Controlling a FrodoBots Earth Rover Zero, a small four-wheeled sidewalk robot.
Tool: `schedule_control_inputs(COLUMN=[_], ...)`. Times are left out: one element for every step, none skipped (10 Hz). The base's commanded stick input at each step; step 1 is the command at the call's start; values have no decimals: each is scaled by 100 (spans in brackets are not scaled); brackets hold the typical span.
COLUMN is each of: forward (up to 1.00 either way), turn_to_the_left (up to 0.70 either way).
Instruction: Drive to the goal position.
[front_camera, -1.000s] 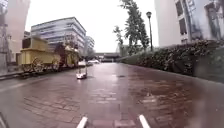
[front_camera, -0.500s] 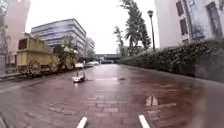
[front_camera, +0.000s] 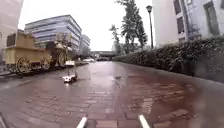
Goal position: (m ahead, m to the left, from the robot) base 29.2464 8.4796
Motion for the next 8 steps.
schedule_control_inputs(forward=[70,70,70,70,70,70,70,70], turn_to_the_left=[0,0,0,0,0,0,0,0])
